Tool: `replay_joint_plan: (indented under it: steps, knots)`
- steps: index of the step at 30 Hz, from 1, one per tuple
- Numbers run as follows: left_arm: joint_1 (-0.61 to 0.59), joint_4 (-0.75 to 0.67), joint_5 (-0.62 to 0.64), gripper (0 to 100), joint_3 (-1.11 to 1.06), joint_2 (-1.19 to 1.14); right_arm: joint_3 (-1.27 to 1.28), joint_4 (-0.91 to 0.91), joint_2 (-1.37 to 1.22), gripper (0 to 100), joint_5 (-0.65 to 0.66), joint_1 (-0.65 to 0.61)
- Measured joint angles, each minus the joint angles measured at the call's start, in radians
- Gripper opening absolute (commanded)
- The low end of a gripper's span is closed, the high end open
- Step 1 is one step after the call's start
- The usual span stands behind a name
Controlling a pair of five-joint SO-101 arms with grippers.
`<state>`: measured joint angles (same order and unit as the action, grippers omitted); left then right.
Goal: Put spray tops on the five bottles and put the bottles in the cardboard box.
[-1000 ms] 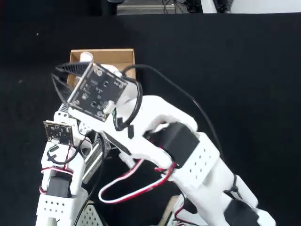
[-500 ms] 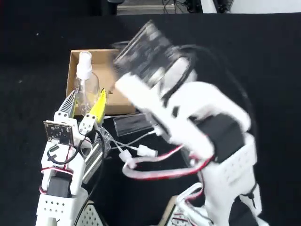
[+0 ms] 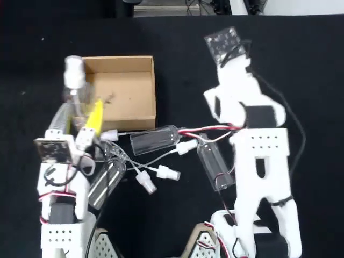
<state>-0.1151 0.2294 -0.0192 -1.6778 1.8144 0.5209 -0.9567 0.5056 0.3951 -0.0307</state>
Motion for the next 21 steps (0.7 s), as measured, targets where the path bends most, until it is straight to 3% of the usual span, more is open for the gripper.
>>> replay_joint_plan:
  steps: [6,12,15,21]
  knots:
    - [-0.256,-0.006,0.000,3,0.000,0.000,0.390,0.370,0.000,1.1,-0.031,-0.002]
    - [-0.474,-0.236,0.000,3,0.000,0.000,0.585,0.606,0.000,1.1,-0.094,-0.002]
    - [-0.511,-0.328,0.000,3,0.000,0.000,0.635,0.687,0.000,1.1,-0.095,-0.002]
    - [-0.522,-0.356,0.000,3,0.000,0.000,0.709,0.819,0.000,1.1,-0.095,-0.002]
